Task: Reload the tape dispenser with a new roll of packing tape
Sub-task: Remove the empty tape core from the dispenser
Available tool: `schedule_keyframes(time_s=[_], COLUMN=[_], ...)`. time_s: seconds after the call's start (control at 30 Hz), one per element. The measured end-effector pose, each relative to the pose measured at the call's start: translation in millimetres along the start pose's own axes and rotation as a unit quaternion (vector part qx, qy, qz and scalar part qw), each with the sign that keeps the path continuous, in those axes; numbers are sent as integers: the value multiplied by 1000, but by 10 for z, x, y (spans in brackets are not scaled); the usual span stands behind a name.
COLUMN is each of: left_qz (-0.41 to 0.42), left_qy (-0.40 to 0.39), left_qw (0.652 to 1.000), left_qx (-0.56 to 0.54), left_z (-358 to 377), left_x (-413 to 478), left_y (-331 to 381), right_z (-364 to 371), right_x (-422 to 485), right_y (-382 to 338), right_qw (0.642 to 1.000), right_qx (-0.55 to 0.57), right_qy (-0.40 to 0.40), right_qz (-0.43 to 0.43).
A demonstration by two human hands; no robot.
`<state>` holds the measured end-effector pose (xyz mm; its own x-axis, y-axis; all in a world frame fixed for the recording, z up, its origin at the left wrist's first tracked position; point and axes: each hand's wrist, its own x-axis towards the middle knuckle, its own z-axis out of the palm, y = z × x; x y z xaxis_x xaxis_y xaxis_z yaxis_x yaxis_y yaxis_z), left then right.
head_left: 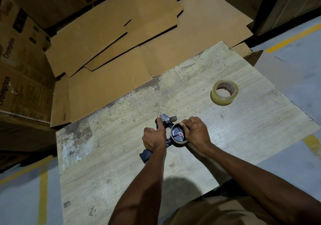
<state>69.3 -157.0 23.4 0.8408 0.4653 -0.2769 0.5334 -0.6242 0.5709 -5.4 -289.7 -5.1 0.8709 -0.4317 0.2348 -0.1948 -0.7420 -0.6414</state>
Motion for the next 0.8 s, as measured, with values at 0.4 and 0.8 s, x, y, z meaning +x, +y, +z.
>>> schedule_keyframes(time_s=[0.4,0.8], left_qz=[12,16], left_qy=[-15,-13], left_qw=[999,999], left_qx=[42,31], left_z=[-15,-8], left_x=[17,13], left_y=[-19,-34], right_z=[-79,-110], right_x=[-489,-510], right_y=[0,-82], right_qw=[987,989], right_qx=[24,17], right_qy=[-61,-53], right_qz=[-150,-139])
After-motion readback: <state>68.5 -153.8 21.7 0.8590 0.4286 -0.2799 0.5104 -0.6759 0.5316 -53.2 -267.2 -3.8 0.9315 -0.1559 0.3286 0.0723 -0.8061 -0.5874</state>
